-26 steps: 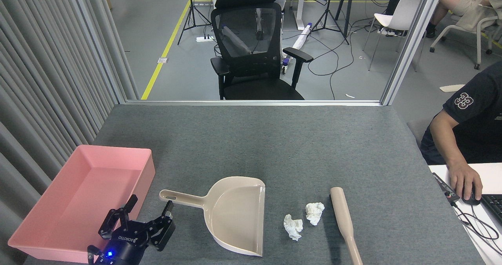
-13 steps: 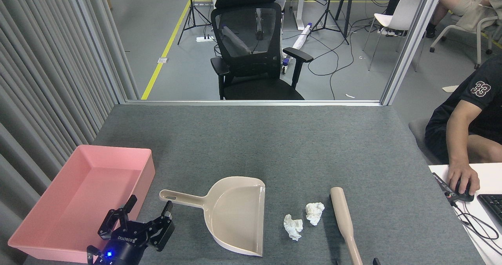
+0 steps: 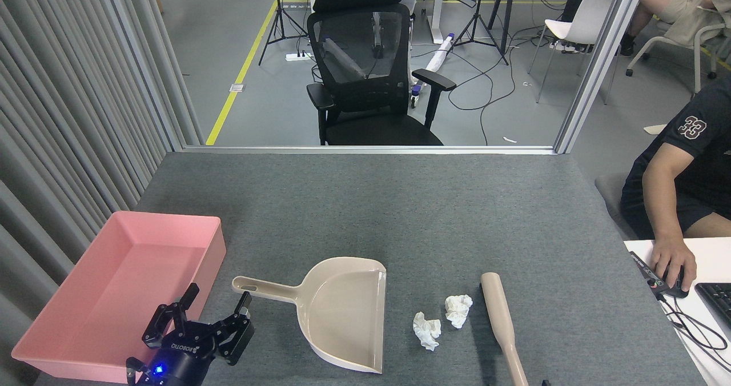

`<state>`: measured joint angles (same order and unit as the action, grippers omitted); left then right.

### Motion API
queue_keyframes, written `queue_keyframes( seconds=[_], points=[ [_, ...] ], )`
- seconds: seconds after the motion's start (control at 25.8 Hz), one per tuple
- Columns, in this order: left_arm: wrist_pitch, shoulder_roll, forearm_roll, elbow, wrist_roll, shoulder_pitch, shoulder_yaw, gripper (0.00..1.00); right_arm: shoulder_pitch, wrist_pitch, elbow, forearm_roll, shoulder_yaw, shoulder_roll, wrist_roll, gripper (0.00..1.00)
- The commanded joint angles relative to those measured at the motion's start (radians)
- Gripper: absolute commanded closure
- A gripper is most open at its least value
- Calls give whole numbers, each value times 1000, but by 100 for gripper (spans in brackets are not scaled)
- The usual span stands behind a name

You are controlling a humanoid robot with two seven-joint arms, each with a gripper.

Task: Sweep and dump garbage into bin

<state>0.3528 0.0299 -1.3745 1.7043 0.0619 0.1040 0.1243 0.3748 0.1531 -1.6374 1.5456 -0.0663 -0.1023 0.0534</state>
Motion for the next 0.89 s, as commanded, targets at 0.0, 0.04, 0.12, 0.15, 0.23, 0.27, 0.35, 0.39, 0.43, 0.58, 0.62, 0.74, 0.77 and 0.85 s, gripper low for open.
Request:
queue_keyframes(
  seconds=[0.0, 0.04, 0.12, 0.15, 0.23, 0.27, 0.35, 0.39, 0.43, 0.58, 0.62, 0.74, 0.77, 0.85],
  points=[
    [0, -1, 0, 3, -1, -1, 2, 1, -1, 2, 1, 1, 2, 0, 0, 6],
    [0, -1, 0, 3, -1, -1, 2, 1, -1, 2, 1, 1, 2, 0, 0, 7],
    [0, -1, 0, 2, -1, -3, 2, 1, -1, 3, 1, 2, 2, 0, 0, 16],
    [0, -1, 0, 1, -1, -3, 2, 1, -1, 3, 1, 5, 2, 0, 0, 16],
    [0, -1, 0, 1, -1, -1, 2, 1, -1, 3, 1, 5, 3, 0, 0, 16],
    [0, -1, 0, 1, -1, -1, 2, 1, -2, 3, 1, 5, 3, 0, 0, 16],
    [0, -1, 0, 1, -1, -4, 2, 1, -13, 3, 1, 5, 5, 0, 2, 16],
    [0, -1, 0, 1, -1, -4, 2, 1, -13, 3, 1, 7, 5, 0, 2, 17],
    [0, -1, 0, 1, -1, -4, 2, 1, -13, 3, 1, 7, 5, 0, 2, 18],
    [0, -1, 0, 1, -1, -4, 2, 1, -13, 3, 1, 18, 5, 0, 2, 21],
    [0, -1, 0, 1, -1, -4, 2, 1, -13, 5, 1, 18, 5, 0, 2, 21],
    [0, -1, 0, 1, -1, -6, 3, 1, -13, 5, 1, 18, 6, 1, 2, 21],
    [0, -1, 0, 1, -1, -6, 2, 1, -13, 6, 1, 19, 6, 1, 2, 22],
    [0, -1, 0, 1, -1, -6, 2, 1, -11, 8, 1, 19, 6, 0, 2, 28]
  ],
)
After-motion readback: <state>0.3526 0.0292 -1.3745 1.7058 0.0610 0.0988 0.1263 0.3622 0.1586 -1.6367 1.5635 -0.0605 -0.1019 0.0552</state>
